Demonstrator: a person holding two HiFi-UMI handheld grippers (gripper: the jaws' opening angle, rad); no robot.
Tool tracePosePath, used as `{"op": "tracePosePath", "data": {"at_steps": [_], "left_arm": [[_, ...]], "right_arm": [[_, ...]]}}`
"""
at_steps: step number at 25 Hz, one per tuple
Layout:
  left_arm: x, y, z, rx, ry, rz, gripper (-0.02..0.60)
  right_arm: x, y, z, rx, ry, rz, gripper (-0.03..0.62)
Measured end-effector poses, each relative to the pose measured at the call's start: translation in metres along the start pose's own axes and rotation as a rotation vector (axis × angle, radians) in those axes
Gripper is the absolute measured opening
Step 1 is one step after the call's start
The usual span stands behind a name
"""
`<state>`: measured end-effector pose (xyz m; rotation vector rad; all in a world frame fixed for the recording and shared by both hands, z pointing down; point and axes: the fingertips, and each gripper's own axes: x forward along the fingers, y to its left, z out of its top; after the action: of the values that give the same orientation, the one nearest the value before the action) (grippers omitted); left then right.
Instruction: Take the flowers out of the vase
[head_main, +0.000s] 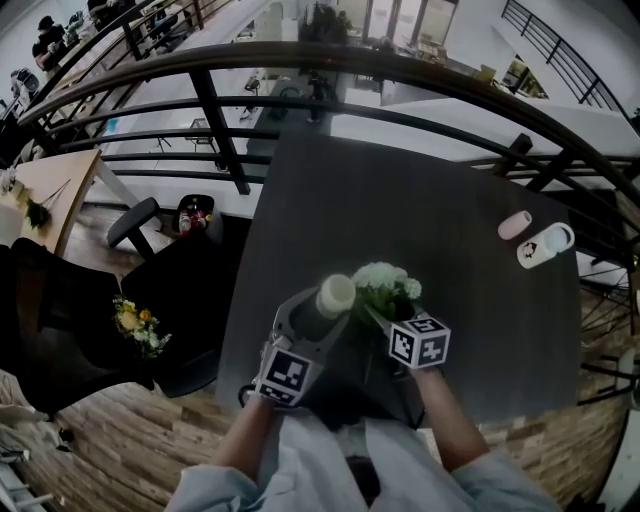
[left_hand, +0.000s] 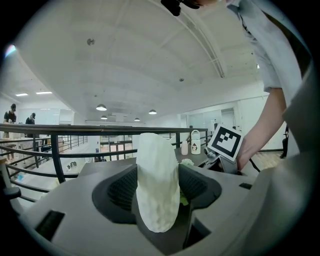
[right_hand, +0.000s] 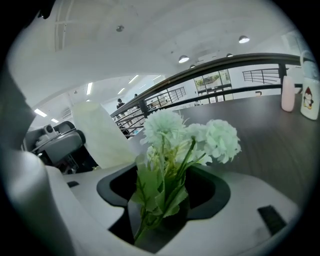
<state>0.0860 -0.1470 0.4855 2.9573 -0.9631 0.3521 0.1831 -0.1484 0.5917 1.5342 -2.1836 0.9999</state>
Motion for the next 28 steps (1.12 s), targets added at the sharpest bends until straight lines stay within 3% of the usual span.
{"op": "tracePosePath", "data": {"at_steps": [3,15,28], "left_arm": [[0.001,0.0,-0.002,0.014,-0.003,0.0,0.255],[0.001,0.001,-0.003,0.007,-0.004,-0.002,0.256],[0.002,0.0,-0.001,-0.008,0.005,-0.005,0.256]], "right_arm": [[-0.005,0.002,-0.004,-0.018,0.024,-0.001,0.291],[-0.021,0.0,-0.002,-0.297,0.077,-0.11,0.308],[-0.034,0.002,0.026,-0.333,-0.002,-0.135,0.333]]}}
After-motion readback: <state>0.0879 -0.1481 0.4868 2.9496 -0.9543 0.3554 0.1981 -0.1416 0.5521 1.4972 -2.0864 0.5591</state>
